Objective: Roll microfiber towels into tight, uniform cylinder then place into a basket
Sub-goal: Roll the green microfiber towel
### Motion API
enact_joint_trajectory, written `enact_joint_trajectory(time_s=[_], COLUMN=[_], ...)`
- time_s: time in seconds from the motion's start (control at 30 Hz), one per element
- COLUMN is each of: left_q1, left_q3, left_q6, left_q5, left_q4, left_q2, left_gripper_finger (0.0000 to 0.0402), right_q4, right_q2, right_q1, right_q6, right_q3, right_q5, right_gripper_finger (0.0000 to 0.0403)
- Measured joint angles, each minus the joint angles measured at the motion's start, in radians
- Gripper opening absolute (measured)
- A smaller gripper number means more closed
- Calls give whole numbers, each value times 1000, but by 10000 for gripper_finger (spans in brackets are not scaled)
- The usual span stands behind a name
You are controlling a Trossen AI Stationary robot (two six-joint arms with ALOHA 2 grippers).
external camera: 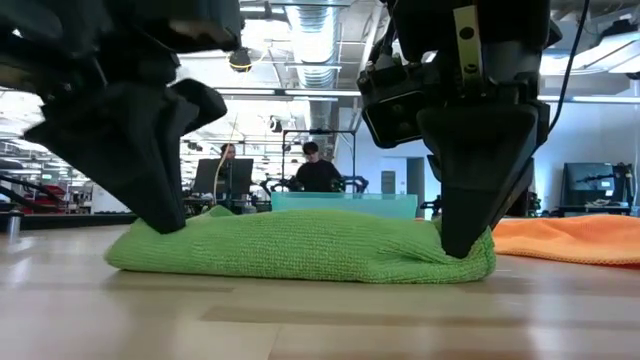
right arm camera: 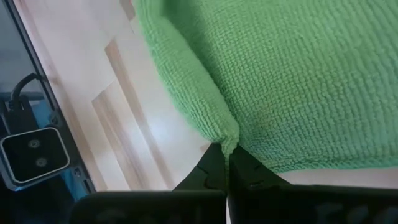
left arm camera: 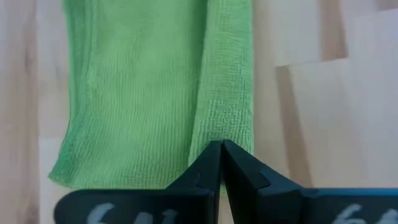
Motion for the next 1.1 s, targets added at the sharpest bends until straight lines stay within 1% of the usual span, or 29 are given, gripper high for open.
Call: enact_joint_trajectory(time_s=[0.1, 0.2, 0.3, 0.47, 0.57, 0.67, 0.9, 1.0, 1.1], left_q1=[11, 20, 20, 14, 11, 11, 10, 10, 10], left_q3=[-33, -61, -68, -70, -70, -70, -71, -71, -71], left_q6=[-32, -56, -66, -61, -60, -60, -65, -73, -74], left_q5=[-6, -6, -10, -12, -12, -11, -10, -10, -8], left_q4=[2, 13, 14, 24, 24, 26, 26, 26, 27], left_q2=[0, -1, -2, -2, -2, -2, -1, -1, -1], left_gripper_finger=[11, 11, 11, 11, 11, 11, 11, 11, 11], right_q4=[2, 2, 2, -1, -1, -1, -41, -95, -181], right_q2=[0, 0, 0, 0, 0, 0, -19, -70, -141], right_q1=[0, 0, 0, -1, -10, -14, -12, -3, 14], right_q6=[-6, -2, 21, 49, 47, 43, -21, -36, -37], right_q3=[0, 0, 0, 0, 0, 0, 0, 1, -2], right_q5=[8, 9, 10, 12, -19, -31, -25, 31, 111], right_gripper_finger=[15, 32, 55, 105, 134, 153, 166, 165, 164])
